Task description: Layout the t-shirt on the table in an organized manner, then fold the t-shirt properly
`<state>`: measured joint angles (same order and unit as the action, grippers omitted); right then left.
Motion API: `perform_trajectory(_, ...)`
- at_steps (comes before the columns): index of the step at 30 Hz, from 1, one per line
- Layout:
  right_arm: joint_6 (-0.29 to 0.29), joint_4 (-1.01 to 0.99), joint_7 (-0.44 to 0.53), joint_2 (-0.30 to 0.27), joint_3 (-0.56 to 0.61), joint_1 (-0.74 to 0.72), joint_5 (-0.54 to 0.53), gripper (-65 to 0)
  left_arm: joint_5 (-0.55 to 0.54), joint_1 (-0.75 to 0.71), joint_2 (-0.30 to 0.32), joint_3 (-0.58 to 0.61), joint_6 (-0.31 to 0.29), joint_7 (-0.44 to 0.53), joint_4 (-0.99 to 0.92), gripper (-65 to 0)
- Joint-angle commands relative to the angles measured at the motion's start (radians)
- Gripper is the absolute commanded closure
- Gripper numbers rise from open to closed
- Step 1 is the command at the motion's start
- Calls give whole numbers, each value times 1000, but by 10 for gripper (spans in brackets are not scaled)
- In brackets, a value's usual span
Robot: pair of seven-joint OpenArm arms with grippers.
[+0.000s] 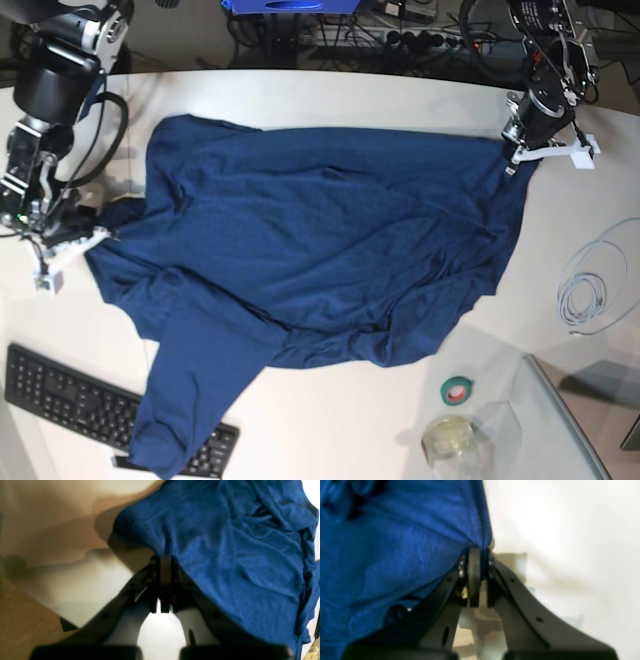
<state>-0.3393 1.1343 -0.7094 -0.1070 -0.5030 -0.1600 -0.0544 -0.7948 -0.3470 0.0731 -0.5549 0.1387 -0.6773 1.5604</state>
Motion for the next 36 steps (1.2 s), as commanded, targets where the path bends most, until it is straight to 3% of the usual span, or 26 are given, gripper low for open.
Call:
perform_trajectory(1,-5,16,14,-24,4,-23,-6,-8,-11,1,17,-4,-6,15,19,0)
perform_trajectory(8,-5,13,10,-102,66,-28,-5,-29,-13,9,14,3,-6,12,19,0)
perform_trajectory(10,-7,16,3,-132,163,-23,-5,-102,-15,10,12,3,-6,12,21,0)
perform_trajectory(13,-7,33,-37,-178,321,-20,-5,-264,-16,10,11,3,-6,11,71,0)
perform_trajectory(16,-7,178,-54,-164,272,47,-9,-357,-18,4,6,5,-1,11,154,0)
perform_trajectory(20,-27,562,-46,-41,183,228,-9,-359,-18,10,-2,39,0,11,229,0)
perform_trajectory(23,-122,752,-48,14,231,371,-9,-357,-18,39,-2,89,0,11,239,0)
perform_trajectory(26,-229,833,-45,25,297,497,-8,-356,-18,61,-9,135,2,9,242,0)
perform_trajectory(29,-294,837,0,25,363,606,-8,-354,-19,95,-25,190,6,9,265,0)
perform_trajectory(33,-309,835,119,22,424,742,-8,-354,-19,138,-55,233,26,9,286,0)
perform_trajectory(36,-306,812,135,17,490,779,-5,-354,-19,171,-69,267,26,9,283,0)
